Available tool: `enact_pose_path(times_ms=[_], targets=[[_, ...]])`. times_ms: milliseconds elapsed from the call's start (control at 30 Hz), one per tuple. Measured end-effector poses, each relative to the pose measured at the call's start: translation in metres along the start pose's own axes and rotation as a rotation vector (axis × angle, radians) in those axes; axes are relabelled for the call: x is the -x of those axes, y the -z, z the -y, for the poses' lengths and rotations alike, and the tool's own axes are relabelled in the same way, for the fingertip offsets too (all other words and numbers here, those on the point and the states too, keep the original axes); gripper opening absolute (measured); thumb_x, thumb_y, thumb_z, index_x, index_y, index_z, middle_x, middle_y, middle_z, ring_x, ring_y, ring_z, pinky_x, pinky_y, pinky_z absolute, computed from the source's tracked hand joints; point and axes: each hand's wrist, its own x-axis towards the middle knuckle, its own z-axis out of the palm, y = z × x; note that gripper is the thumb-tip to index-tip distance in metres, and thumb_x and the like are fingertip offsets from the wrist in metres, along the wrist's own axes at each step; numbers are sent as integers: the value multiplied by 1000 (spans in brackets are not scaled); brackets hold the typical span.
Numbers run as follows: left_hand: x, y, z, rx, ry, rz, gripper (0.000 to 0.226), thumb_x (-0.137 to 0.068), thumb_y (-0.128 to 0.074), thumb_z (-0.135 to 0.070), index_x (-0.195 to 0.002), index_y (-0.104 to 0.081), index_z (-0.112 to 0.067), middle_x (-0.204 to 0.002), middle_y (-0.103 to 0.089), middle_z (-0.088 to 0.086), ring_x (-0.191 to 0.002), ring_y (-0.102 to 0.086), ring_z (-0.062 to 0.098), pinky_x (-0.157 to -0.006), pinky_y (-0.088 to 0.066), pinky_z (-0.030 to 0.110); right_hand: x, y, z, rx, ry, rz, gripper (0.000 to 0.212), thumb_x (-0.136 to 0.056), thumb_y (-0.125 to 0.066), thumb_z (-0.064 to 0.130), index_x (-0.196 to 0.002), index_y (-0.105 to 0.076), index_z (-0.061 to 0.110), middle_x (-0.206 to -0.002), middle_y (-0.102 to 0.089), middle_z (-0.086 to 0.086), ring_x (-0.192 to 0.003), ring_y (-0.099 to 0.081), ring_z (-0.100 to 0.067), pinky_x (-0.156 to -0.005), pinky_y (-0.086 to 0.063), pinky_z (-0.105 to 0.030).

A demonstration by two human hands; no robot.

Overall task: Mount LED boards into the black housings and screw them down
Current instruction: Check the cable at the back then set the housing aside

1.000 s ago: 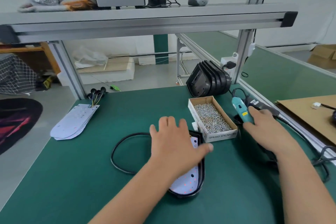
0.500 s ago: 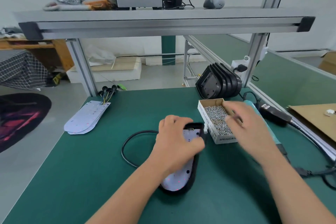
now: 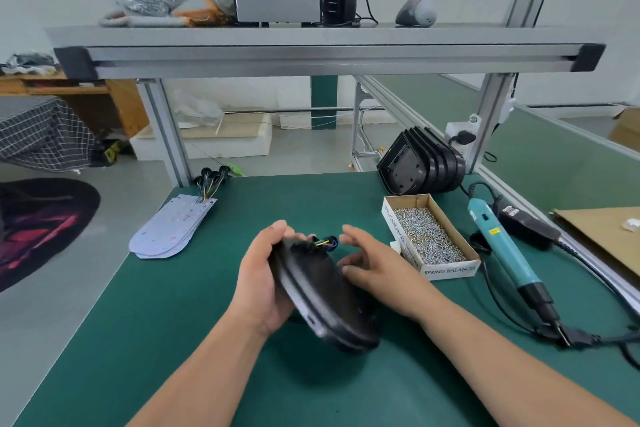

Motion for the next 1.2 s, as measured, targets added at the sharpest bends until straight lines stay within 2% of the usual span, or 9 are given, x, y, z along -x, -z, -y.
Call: enact_pose_path(times_ms=[167, 267, 400, 600, 700, 867, 1000, 1133, 1200], targets=[[3, 1, 3, -32, 21, 107, 16, -90, -60, -25, -93, -58, -9, -108, -58, 22, -111, -62, 38, -96, -56, 49, -16, 0, 3, 80, 50, -12, 39, -98, -68, 10, -128, -67, 35, -92, -74, 1, -70, -59, -5, -71, -51, -29], [4, 1, 2, -100, 39, 135, 20, -94, -52, -27, -102, -56, -8, -112, -63, 21, -112, -62, 38, -96, -51, 48, -16, 5, 2, -41, 121, -46, 39, -98, -73, 9, -129, -67, 33, -112, -73, 26, -102, -66, 7, -95, -49, -17], [3, 1, 5, -81, 30, 127, 20, -88, -57, -25, -99, -59, -8, -100, -63, 12, -123, -65, 38, -105, -47, 51, -11, 18, 1, -98, 214, 43, 48, -101, -68, 4, -143, -59, 25, -147, -61, 13, -137, -56, -9, -115, -44, -30], [-6, 10, 5, -216, 2, 64, 10, -81, -59, -14, -88, -66, -12, -93, -75, 10, -116, -71, 30, -92, -59, 40, -8, 39, -2, 83, 259, -104, 13, -92, -72, 34, -105, -69, 35, -111, -68, 11, -116, -62, -14, -100, -44, -34], [-13, 16, 7, -499, -76, -26, 21, -72, -60, -6, -80, -75, -20, -96, -78, 10, -108, -69, 25, -92, -54, 37, -3, 47, 4, 24, 305, -136, 24, -90, -73, 47, -105, -64, 31, -105, -67, 8, -108, -62, -20, -98, -49, -47], [-10, 16, 13, -844, -165, -12, 23, -79, -61, -17, -90, -79, -28, -104, -79, 3, -103, -71, 20, -96, -55, 35, 1, 44, 17, 283, 466, -195, 37, -88, -55, 83, -96, -48, 48, -85, -58, 18, -74, -55, -15, -65, -44, -28], [-10, 15, 14, -1017, -163, -40, 30, -90, -56, -14, -89, -76, -36, -95, -77, -11, -85, -67, 7, -77, -52, 18, 2, 42, 25, 289, 439, -175, 43, -84, -68, 74, -94, -58, 34, -74, -53, 6, -67, -47, -17, -63, -42, -32], [-9, 14, 15, -1116, -163, -59, 40, -94, -50, -4, -86, -75, -36, -92, -76, -16, -87, -67, 8, -72, -51, 15, 9, 52, 35, 170, 365, -11, 10, -92, -77, 34, -101, -78, 30, -86, -66, 9, -81, -62, -18, -73, -48, -27], [-8, 15, 15, -1168, -172, -49, 41, -93, -51, -5, -86, -73, -39, -91, -76, -20, -84, -67, 3, -72, -51, 15, 15, 59, 37, 178, 358, 41, 18, -98, -74, 16, -106, -80, 31, -94, -72, 10, -92, -67, -19, -82, -50, -22]])
